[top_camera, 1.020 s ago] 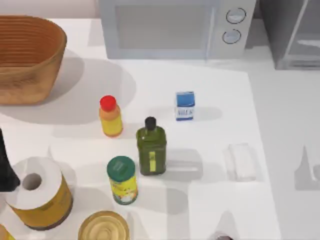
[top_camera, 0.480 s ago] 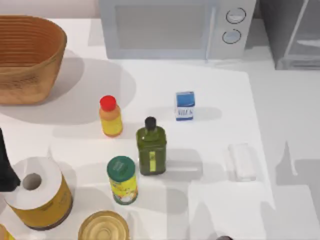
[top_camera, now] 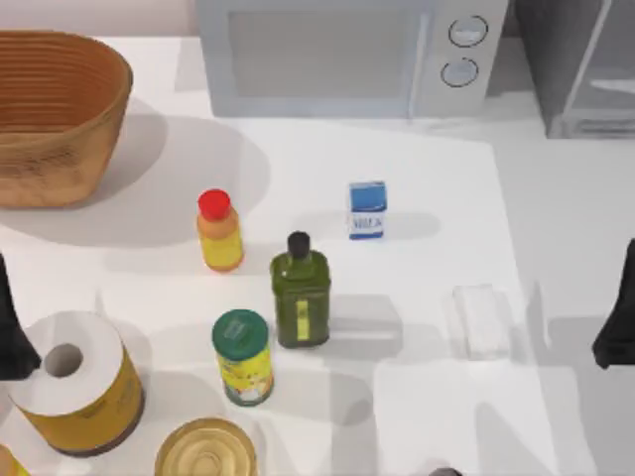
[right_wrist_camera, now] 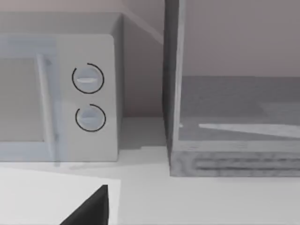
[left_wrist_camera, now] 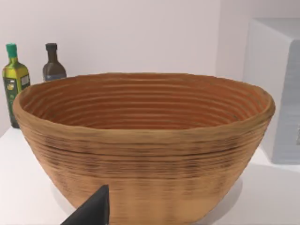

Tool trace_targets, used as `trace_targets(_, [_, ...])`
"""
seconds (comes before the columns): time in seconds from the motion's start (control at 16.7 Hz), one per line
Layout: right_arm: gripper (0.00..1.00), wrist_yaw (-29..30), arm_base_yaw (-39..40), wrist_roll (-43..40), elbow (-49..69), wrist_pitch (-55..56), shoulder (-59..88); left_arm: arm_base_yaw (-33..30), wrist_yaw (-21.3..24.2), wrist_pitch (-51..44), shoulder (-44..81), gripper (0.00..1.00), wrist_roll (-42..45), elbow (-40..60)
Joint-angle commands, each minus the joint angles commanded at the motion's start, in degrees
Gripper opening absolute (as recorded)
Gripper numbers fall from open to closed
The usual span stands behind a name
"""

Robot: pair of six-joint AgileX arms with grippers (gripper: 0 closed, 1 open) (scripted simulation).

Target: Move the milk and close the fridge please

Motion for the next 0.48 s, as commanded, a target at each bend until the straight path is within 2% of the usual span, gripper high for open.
trace_targets(0.24, [1.00,10.0,10.7,0.3,0.3,8.2,8.5,0.0,0.0,0.0,0.0,1.00,0.0,0.0])
trace_targets(0.48, [1.00,12.6,13.8,0.4,0.5,10.9,11.1,0.0,0.0,0.0,0.0,1.00,0.0,0.0])
